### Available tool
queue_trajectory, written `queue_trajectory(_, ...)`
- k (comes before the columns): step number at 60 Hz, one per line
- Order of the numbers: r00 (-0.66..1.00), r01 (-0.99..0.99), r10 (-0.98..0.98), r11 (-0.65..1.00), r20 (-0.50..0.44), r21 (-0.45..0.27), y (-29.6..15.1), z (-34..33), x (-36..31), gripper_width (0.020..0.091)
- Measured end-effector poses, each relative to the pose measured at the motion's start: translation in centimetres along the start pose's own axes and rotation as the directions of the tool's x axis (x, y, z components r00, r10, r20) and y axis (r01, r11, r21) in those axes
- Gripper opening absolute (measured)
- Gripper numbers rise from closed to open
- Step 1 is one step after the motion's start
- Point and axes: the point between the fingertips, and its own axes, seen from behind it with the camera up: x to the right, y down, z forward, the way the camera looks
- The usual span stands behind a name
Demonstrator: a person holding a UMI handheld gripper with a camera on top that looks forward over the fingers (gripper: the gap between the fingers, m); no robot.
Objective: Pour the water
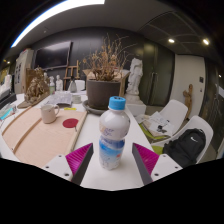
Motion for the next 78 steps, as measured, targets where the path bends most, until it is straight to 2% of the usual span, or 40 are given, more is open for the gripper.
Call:
queue_trajectory(9, 0.999, -0.006, 0.006, 1.000, 0.031, 0.021, 0.2, 3.3, -0.8, 0.0783)
queue_trajectory(11, 0.999, -0.017, 0.016, 1.000, 0.036, 0.021, 0.3, 3.9, -0.9, 0.0738)
queue_trajectory(15, 0.999, -0.033, 0.032, 0.999, 0.036, 0.020, 0.6, 4.9, -0.8, 0.0587)
queue_trajectory(18, 0.999, -0.035, 0.034, 0.999, 0.034, 0.042, 0.2, 5.2, -0.7, 0.0572)
queue_trajectory(21, 0.999, -0.038, 0.036, 0.998, 0.038, 0.052, 0.2, 5.3, -0.6, 0.0518)
queue_trajectory(28, 0.998, -0.034, 0.031, 0.998, 0.045, 0.056, 0.1, 5.5, -0.6, 0.0413)
queue_trajectory(33, 0.999, -0.011, 0.010, 0.999, 0.033, 0.046, 0.1, 5.5, -0.5, 0.0371)
queue_trajectory(44, 0.998, 0.066, -0.065, 0.997, -0.020, 0.040, -2.3, 5.6, -1.1, 0.0372)
queue_trajectory(52, 0.983, 0.166, -0.160, 0.984, -0.092, 0.062, -7.3, 6.2, -1.3, 0.0370)
queue_trajectory(61, 0.916, 0.358, -0.335, 0.931, -0.218, 0.072, -14.0, 8.1, -3.0, 0.0371)
queue_trajectory(69, 0.780, 0.575, -0.537, 0.818, -0.321, 0.030, -18.6, 10.4, -7.0, 0.0372)
queue_trajectory(78, 0.492, 0.834, -0.774, 0.550, -0.399, -0.038, -21.6, 13.6, -13.2, 0.0370)
